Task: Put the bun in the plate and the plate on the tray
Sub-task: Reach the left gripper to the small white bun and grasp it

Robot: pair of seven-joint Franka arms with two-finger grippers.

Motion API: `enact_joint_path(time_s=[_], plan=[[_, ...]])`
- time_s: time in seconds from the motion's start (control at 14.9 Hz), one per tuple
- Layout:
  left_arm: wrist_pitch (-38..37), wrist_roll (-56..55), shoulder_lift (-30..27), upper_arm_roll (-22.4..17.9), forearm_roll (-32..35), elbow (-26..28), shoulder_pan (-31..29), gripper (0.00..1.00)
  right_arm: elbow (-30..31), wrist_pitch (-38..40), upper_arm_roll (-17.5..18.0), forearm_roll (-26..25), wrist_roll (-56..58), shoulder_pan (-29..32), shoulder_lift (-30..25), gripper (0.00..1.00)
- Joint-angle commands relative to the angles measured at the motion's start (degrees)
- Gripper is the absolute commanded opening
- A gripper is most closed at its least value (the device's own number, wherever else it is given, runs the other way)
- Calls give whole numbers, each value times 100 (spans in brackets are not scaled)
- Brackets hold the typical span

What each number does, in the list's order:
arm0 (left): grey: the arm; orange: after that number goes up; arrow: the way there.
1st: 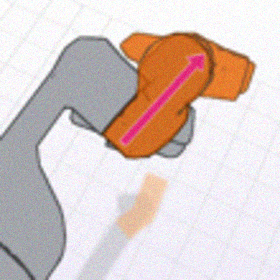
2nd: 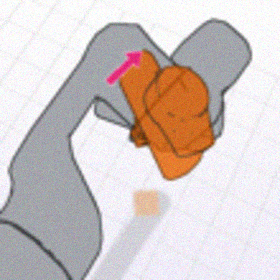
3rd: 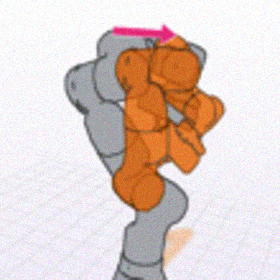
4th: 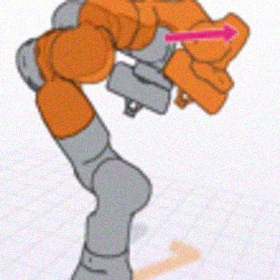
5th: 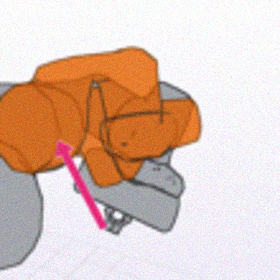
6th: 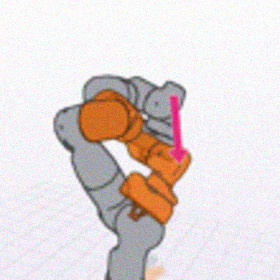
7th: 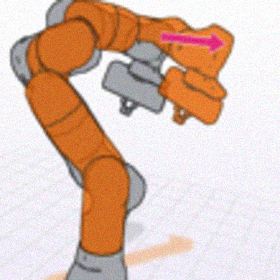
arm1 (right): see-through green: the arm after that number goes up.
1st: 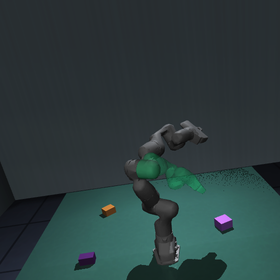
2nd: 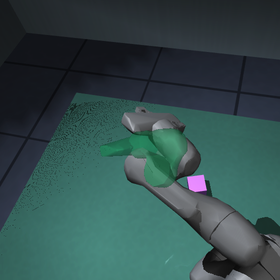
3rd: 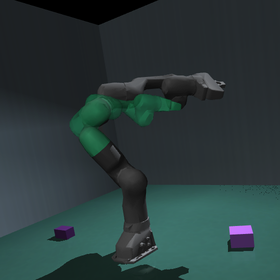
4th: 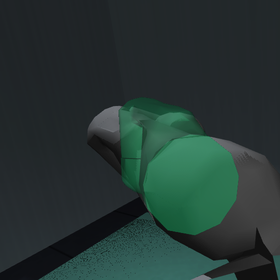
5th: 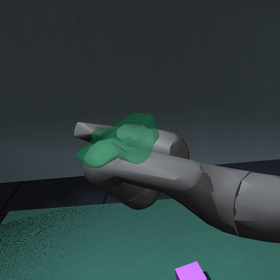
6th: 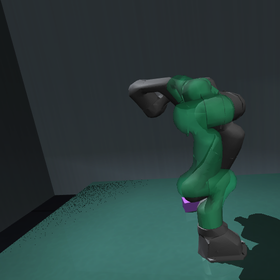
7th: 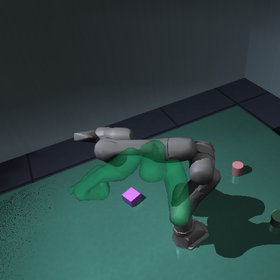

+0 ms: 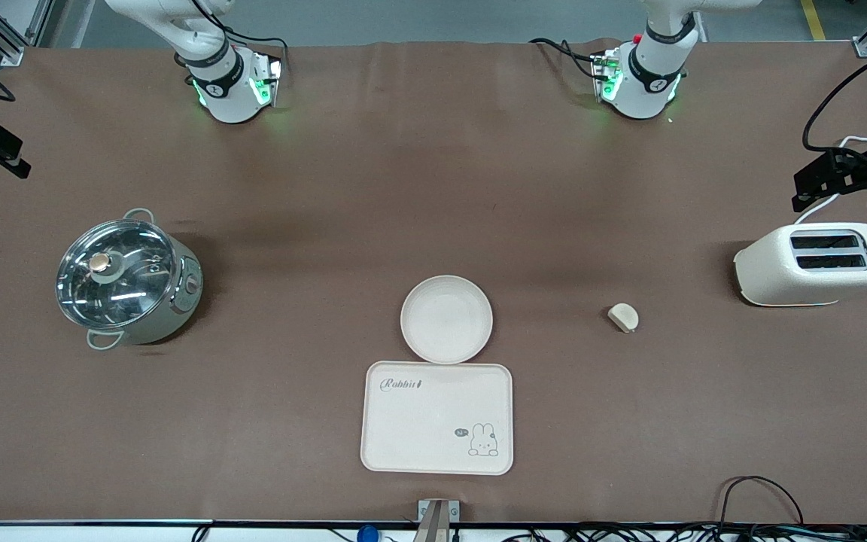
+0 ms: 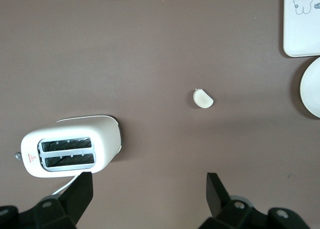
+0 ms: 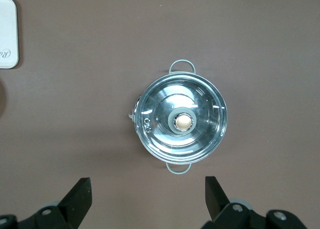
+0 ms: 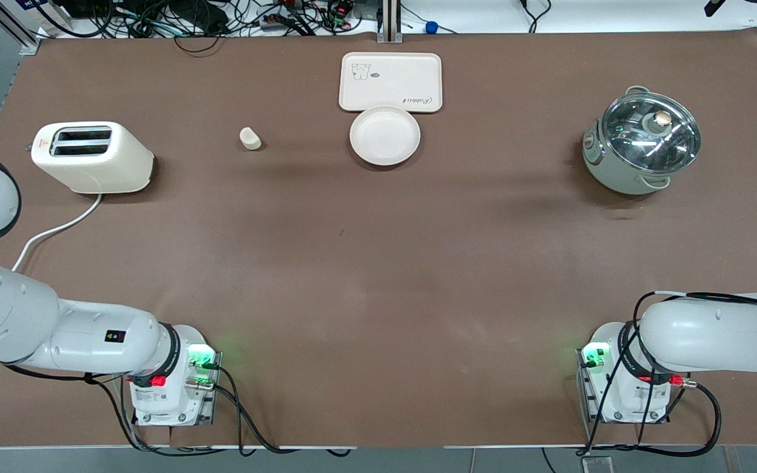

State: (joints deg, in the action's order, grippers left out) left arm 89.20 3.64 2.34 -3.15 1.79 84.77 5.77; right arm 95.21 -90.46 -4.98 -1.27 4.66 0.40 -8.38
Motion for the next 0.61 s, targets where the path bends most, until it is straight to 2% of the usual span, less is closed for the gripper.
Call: enact_joint_path(time_s=[0.0,0.27,0.47,0.54], plan=[[-70,58,56,-37,-99,-163,12,100,50,-164,49,-22,-80,-13,-41,100],[-70,32,178,-46,-64,-84,12,100,15,-253,58,-22,-88,-233,-41,100],[43,14,862,-46,-248,135,12,100,59,-166,76,65,-123,-277,-41,100],[236,-47,1256,-46,-658,144,29,100,68,-87,67,362,-141,-382,-50,100]])
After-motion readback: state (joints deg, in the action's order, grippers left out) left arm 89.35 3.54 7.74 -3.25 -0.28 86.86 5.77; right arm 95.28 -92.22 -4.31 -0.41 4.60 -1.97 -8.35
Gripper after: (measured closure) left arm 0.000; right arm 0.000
